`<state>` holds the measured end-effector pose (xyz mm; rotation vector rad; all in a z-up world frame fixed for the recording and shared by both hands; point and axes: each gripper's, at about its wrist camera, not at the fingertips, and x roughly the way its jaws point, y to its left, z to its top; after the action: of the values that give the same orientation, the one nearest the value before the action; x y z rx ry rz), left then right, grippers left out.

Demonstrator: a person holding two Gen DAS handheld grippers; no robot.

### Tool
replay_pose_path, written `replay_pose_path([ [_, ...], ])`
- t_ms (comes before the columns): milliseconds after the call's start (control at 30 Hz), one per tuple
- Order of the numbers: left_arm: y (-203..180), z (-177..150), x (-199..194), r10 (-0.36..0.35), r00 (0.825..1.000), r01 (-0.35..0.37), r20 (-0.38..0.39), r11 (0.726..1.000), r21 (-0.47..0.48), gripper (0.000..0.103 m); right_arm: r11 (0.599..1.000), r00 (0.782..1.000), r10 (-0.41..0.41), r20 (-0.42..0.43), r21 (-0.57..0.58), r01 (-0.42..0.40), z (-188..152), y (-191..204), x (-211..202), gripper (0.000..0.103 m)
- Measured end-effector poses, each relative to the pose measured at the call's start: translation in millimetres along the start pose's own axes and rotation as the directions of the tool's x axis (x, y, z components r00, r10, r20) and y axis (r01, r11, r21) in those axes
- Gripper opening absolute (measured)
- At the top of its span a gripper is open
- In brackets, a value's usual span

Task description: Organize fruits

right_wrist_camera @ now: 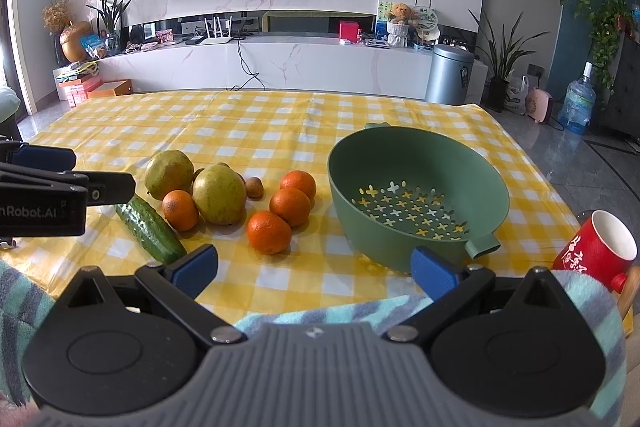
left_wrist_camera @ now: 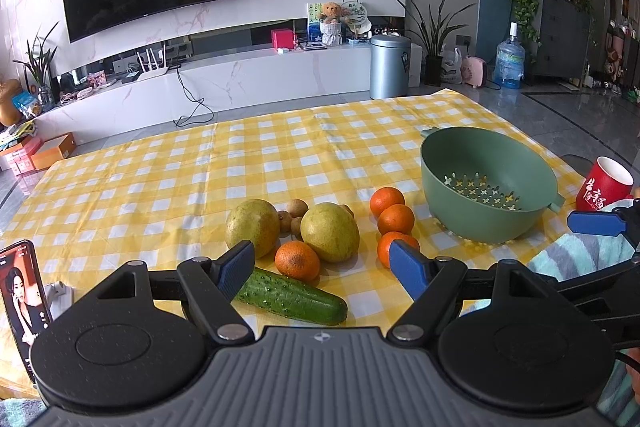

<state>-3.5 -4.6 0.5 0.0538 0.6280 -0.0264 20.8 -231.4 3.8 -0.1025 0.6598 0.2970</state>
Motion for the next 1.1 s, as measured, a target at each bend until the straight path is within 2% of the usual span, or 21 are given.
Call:
replay_pose_path([
  [900, -4.3, -4.2, -0.1, -0.009, 1.0, 0.009, -0.004, 1.0, 0.009, 0.09, 1.0, 1.0, 0.001, -0.011, 0.012, -0.001, 0.5, -3.4, 0.3, 0.099],
  [1100, 4.2, 0.7, 5.2, -0.03, 0.999, 0.03, -0.024, 0.999, -0.022, 0.089, 0.999, 0.999, 0.03, -0.032, 0.023, -0.029, 4.5, -2.9, 10.2, 0.099],
])
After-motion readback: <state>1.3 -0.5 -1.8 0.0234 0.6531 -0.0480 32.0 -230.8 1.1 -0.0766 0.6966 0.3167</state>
